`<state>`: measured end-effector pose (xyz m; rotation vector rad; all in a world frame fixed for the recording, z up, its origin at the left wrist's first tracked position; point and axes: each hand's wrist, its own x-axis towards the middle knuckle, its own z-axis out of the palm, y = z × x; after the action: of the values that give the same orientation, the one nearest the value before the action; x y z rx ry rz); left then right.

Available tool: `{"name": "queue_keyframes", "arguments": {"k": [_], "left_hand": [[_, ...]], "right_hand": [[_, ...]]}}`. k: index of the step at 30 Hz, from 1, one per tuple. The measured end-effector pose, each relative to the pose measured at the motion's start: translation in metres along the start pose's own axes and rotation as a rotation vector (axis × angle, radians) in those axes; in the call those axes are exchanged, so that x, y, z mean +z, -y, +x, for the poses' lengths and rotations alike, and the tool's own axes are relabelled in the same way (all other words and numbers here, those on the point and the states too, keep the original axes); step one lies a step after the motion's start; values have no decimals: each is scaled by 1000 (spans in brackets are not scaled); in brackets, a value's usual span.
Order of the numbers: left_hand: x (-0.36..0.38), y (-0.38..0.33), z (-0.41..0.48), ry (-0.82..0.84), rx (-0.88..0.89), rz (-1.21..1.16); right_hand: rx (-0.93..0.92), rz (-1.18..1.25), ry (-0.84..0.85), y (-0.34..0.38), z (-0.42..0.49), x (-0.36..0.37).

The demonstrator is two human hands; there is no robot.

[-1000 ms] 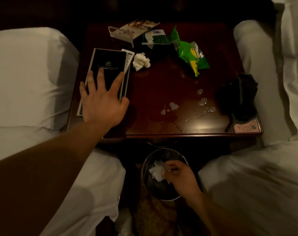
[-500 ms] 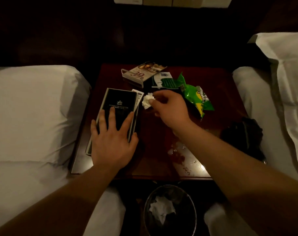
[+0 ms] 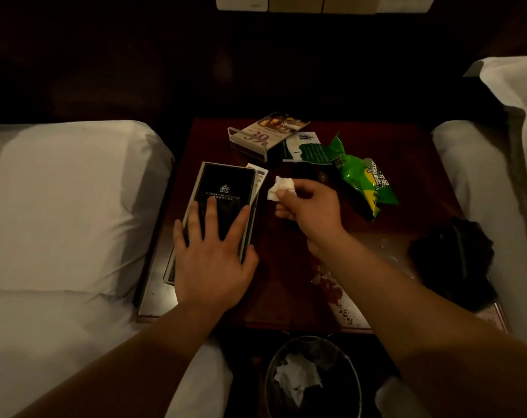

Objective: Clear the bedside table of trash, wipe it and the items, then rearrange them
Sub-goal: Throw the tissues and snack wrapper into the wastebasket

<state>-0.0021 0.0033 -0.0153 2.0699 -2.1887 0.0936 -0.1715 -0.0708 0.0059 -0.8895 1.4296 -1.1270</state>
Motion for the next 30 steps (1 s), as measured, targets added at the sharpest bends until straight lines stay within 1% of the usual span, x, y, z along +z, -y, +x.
{"name": "queue_keyframes", "arguments": {"k": [5,9,11,13,15,17,20,22,24,27,30], "left_hand": [[0,0,1,3,-4,12],[1,0,1,6,-1,12],[1,0,0,7,-2,5],[1,0,1,13,-6,2],[3,0,0,18,-6,-2],[4,1,0,11,-6,-1],[4,2,1,9,-5,-5],[4,2,1,6,-4,-5],[5,2,2,3,-7,-5],[6,2,1,0,-4,-1],[5,2,1,18,-2,-2]], "right_hand": [[12,155,44,11,-69,-28],[28,119,72,3,-130,-52],[71,82,90,-14,-160,-62],[140,34,67,-38,-185,-70],[209,-21,52,-70,-210,-78],[255,-102,75,-106,-227,-83],[345,-265,69,-160,-236,-90],[433,-290,59,-185,-234,-93],[481,-293,59,-203,-230,-95],[504,-286,6,-213,-225,-93],[484,-334,13,-196,-222,-94]]}}
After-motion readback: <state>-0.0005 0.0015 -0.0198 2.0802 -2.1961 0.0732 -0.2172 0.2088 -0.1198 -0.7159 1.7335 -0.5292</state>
